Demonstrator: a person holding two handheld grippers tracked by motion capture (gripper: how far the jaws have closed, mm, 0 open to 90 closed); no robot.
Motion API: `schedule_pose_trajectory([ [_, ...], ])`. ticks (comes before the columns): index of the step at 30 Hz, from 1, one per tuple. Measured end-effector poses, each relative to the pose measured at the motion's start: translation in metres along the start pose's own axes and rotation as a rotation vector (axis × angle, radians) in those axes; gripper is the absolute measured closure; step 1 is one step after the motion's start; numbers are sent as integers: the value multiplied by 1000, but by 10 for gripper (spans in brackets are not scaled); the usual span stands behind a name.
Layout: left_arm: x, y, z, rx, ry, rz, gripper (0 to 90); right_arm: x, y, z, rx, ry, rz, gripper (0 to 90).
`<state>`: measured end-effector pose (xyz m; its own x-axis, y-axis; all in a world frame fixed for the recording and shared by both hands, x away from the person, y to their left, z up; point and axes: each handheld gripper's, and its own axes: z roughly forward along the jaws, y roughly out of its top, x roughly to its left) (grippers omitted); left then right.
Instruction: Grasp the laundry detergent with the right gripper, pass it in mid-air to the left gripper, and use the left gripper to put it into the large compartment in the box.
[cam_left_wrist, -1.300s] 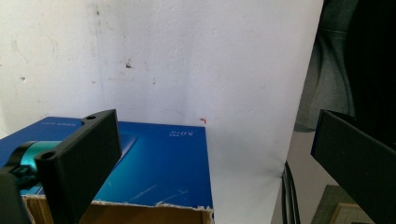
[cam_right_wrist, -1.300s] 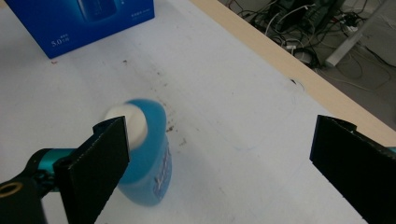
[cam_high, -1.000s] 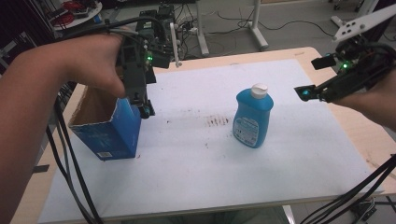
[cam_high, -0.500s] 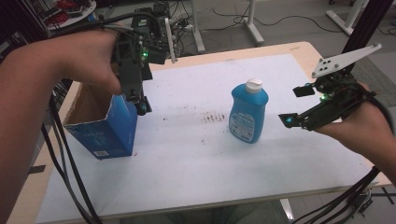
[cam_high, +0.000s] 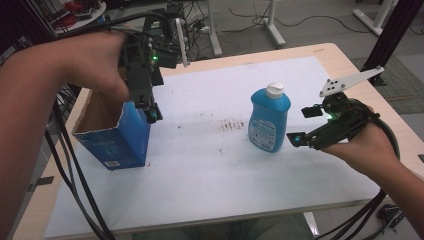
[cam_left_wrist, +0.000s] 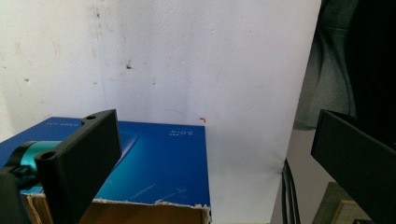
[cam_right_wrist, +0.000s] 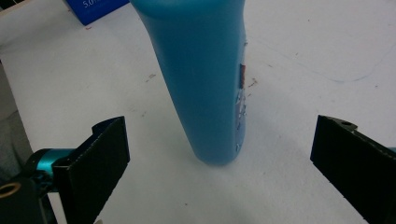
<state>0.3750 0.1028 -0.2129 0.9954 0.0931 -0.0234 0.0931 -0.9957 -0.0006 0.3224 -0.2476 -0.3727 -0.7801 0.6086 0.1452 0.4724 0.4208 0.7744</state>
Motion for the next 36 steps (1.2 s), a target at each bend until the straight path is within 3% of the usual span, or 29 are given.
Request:
schedule_pose_trajectory([
  [13,-2,-1,-2,7,4,-4,16,5,-4,27,-35,52,50,33],
  [26,-4,-1,-1,12,2,-1,16,6,-7,49,-70,29,76,33],
  [36,-4,-2,0,17,1,-5,17,8,-9,57,-138,-11,92,33],
])
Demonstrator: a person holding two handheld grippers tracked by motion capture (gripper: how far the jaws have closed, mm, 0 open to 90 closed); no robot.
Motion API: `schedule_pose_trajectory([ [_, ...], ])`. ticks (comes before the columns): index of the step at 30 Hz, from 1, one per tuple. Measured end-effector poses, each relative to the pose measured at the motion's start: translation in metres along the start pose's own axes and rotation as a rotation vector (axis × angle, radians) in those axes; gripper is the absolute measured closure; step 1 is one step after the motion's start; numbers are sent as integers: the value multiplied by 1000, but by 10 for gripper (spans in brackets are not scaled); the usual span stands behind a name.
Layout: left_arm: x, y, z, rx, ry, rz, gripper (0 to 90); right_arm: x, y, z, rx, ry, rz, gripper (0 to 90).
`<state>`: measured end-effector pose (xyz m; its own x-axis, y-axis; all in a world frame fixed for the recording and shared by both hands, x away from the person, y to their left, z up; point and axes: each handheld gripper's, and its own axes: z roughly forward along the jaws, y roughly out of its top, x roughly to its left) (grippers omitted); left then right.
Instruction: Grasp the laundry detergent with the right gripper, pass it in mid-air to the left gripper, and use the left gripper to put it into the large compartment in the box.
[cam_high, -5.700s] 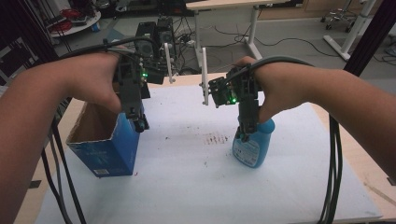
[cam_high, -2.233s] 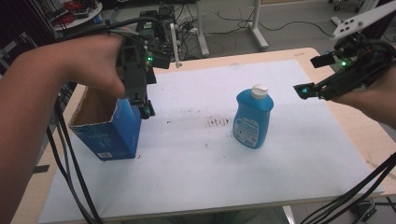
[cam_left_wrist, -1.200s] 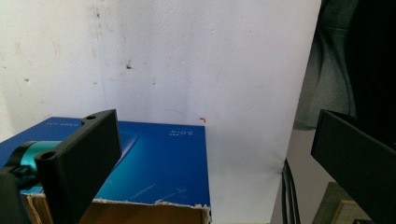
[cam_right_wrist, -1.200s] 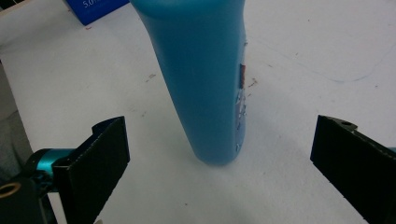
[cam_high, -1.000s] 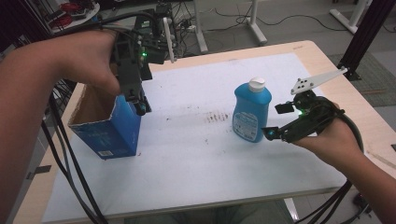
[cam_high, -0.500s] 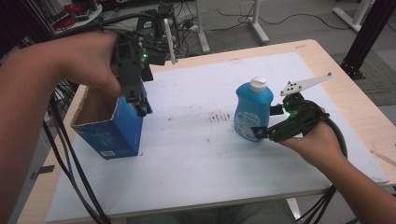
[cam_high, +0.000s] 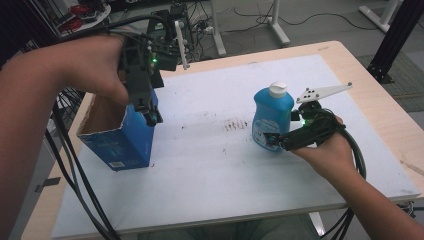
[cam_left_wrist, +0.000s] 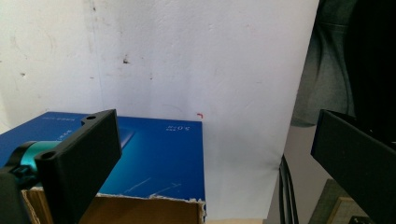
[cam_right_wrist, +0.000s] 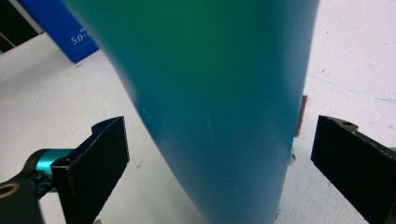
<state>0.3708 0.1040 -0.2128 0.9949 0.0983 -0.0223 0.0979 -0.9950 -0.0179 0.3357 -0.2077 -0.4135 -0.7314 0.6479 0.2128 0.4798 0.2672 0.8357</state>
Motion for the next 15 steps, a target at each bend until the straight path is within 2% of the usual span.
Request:
schedule_pose_trajectory([
  [5,0,-1,0,1,1,1,16,2,-1,6,-24,-12,-13,33],
  [15,0,-2,1,2,-1,-3,16,4,-2,12,-59,-27,-6,36],
])
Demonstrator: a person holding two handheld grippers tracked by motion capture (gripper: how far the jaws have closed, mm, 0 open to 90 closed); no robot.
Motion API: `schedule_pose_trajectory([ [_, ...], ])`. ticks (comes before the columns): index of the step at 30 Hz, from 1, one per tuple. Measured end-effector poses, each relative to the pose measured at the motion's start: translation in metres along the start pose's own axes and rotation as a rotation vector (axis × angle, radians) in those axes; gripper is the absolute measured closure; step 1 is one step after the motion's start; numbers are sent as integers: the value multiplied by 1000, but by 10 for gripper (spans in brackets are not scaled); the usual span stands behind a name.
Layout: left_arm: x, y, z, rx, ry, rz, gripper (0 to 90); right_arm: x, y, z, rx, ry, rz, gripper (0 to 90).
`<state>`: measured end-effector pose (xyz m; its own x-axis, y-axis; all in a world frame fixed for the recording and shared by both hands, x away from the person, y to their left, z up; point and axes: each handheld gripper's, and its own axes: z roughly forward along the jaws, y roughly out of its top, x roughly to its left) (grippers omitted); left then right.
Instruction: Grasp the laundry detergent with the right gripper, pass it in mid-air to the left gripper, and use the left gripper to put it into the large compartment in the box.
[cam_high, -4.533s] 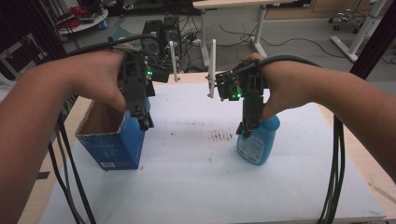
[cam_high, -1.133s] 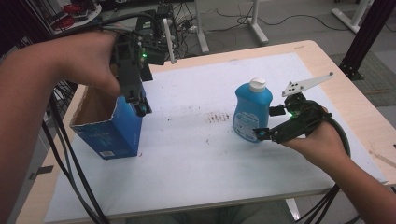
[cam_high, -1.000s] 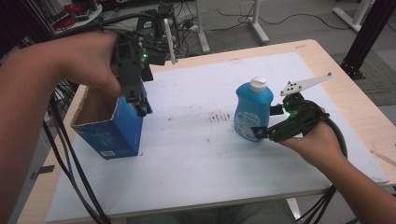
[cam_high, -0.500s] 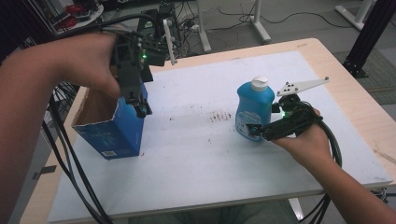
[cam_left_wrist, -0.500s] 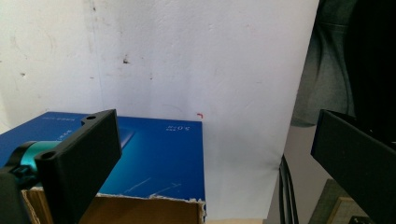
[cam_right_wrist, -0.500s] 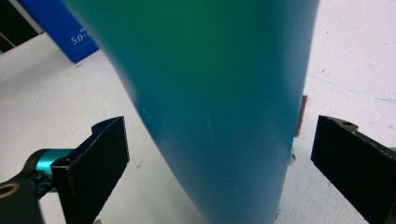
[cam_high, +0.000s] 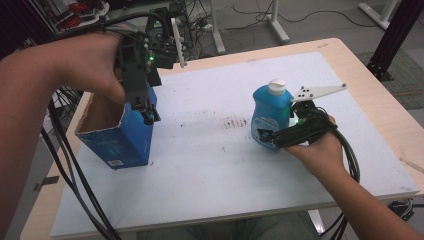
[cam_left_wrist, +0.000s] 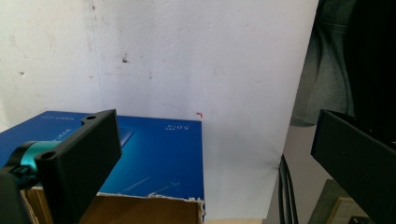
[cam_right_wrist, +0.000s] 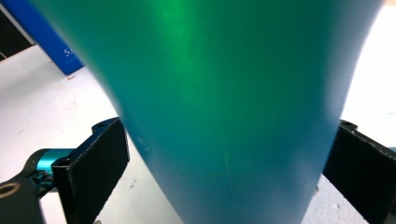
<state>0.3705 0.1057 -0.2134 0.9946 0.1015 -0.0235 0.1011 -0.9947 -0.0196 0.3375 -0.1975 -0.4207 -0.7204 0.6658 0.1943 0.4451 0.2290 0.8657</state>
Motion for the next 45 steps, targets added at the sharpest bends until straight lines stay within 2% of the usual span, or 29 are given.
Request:
schedule_pose_trajectory([
  [6,0,1,1,-5,-1,3,16,2,-1,2,-9,-12,-12,58],
  [7,0,0,2,-9,0,3,16,3,-1,2,-14,-17,-19,109],
  [9,0,0,1,-5,0,4,16,3,-1,2,-21,-17,-23,138],
  [20,1,-3,2,-13,-1,0,17,5,-1,4,-30,-38,-32,177],
  [22,1,-3,3,-14,-2,1,16,5,-1,4,-36,-44,-40,226],
  [27,1,-2,3,-18,0,7,16,6,-1,4,-41,-45,-41,227],
  [38,2,-5,6,-19,-6,6,17,8,-1,5,-50,-73,-64,306],
  [45,2,-6,5,-23,-4,1,16,8,-1,5,-51,-80,-70,323],
])
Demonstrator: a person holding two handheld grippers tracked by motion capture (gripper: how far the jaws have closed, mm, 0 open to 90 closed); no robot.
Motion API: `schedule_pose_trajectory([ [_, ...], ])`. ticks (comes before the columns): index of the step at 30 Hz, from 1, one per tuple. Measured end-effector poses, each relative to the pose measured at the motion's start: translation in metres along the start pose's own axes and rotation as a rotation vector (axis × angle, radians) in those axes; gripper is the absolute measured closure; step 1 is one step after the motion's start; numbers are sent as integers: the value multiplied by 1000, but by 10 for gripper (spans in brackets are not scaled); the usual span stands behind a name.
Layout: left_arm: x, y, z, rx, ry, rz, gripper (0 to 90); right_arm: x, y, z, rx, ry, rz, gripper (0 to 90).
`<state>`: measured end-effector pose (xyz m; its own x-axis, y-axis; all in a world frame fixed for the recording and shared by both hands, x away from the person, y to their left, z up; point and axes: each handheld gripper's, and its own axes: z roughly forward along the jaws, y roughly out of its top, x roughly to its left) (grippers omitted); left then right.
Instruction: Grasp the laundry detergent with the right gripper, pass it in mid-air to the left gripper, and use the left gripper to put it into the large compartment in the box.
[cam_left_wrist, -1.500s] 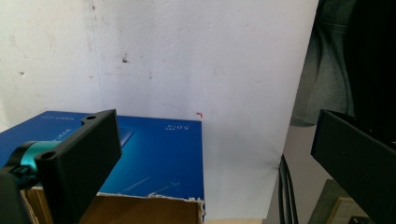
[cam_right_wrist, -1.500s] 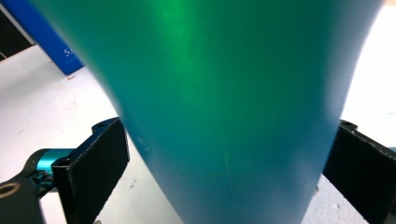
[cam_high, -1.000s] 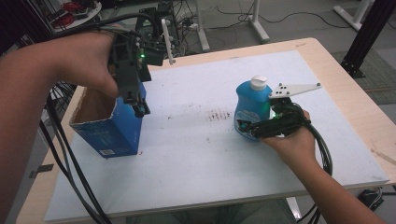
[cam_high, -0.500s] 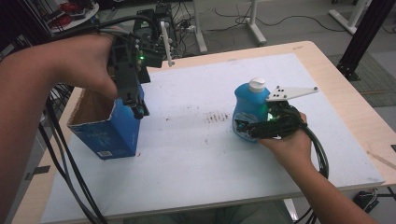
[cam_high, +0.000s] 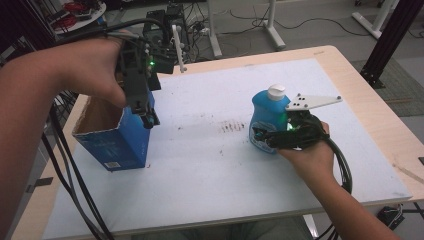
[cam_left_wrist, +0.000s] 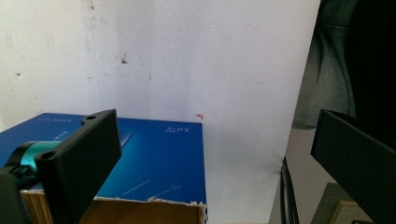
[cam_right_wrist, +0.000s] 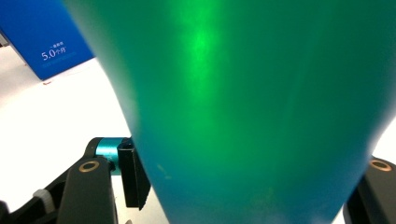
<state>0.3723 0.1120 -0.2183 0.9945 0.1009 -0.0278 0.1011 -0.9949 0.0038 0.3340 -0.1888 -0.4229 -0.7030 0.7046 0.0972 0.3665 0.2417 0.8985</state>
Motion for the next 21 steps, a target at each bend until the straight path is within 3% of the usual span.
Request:
schedule_pose_trajectory([
  [21,1,0,2,3,-1,-1,16,1,-4,-1,-38,-43,-48,431],
])
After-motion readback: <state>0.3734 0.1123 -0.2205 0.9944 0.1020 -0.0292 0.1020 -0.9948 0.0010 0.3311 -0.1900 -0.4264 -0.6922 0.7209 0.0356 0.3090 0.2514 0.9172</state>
